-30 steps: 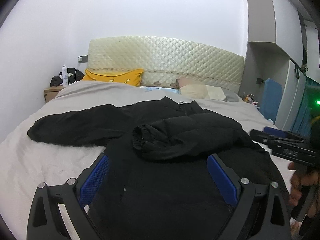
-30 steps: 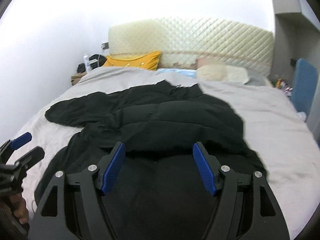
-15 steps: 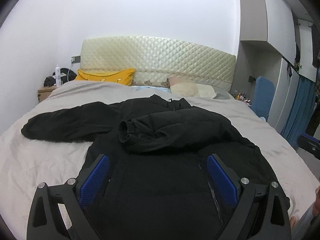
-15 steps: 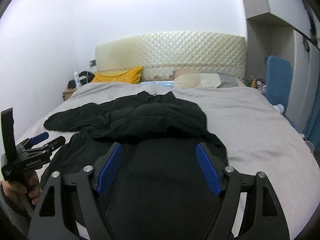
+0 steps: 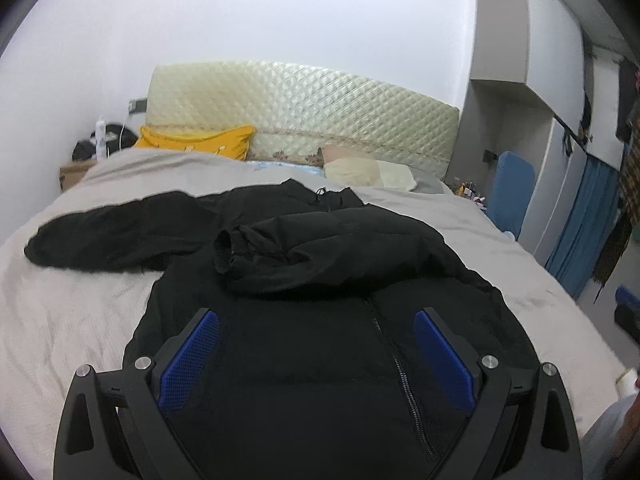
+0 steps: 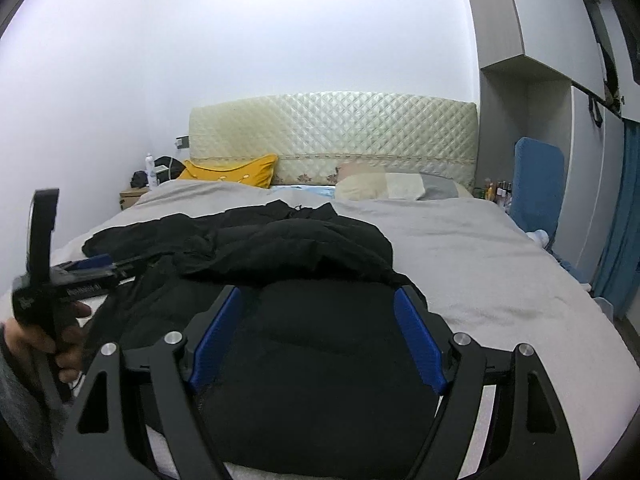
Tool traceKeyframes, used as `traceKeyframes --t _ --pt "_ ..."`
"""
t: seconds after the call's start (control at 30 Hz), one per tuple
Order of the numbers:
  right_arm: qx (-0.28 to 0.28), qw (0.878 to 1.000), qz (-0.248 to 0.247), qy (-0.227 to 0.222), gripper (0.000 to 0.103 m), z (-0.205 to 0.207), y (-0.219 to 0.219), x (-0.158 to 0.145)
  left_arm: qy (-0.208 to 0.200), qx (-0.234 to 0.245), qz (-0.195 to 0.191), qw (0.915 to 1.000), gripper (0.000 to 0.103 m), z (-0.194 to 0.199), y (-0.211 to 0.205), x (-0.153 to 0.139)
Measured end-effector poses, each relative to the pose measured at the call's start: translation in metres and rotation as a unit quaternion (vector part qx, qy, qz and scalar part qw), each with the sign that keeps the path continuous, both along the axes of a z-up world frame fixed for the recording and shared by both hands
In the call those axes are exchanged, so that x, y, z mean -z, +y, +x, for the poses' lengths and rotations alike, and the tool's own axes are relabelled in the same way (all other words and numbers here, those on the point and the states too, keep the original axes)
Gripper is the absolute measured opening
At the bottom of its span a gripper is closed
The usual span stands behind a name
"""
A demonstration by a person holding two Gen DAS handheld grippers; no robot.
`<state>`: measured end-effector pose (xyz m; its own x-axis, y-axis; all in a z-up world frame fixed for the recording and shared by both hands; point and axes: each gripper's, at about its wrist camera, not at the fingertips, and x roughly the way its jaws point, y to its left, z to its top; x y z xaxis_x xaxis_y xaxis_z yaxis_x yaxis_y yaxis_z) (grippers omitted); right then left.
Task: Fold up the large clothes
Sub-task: 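Release the sleeve with the right gripper and withdraw, then move the left gripper to the other sleeve cuff and grasp it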
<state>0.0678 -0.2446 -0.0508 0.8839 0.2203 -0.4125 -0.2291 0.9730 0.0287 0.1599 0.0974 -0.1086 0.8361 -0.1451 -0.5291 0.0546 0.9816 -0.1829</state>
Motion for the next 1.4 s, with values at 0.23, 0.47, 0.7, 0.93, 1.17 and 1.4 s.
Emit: traceKeyframes --t 0.23,0.47,0.7,0.93,1.17,1.4 --pt "0.014 1.0 0.012 -0.009 0.081 -0.001 -0.008 0.003 0.026 -0.017 -0.022 0.9993 0.1 0.033 0.053 -0.025" --pt "0.013 1.0 0.019 0.0 0.082 0.006 -0.006 0.008 0.043 -0.07 -0.014 0.9965 0.1 0.071 0.15 -0.047" --pt "0.027 0.999 0.016 0.011 0.089 0.015 0.0 0.012 0.086 -0.163 -0.063 0.9809 0.1 0.102 0.279 -0.019" --pt "0.023 0.999 0.003 0.047 0.097 0.044 0.024 0.026 0.132 -0.211 -0.11 0.9622 0.1 0.119 0.371 0.052" --pt "0.021 0.996 -0.011 0.091 0.099 0.073 0.042 0.048 0.165 -0.288 -0.16 0.9297 0.098 0.129 0.441 0.132" --pt "0.029 0.991 -0.015 0.13 0.1 0.106 0.056 0.067 0.111 -0.309 -0.247 0.9117 0.097 0.144 0.498 0.173"
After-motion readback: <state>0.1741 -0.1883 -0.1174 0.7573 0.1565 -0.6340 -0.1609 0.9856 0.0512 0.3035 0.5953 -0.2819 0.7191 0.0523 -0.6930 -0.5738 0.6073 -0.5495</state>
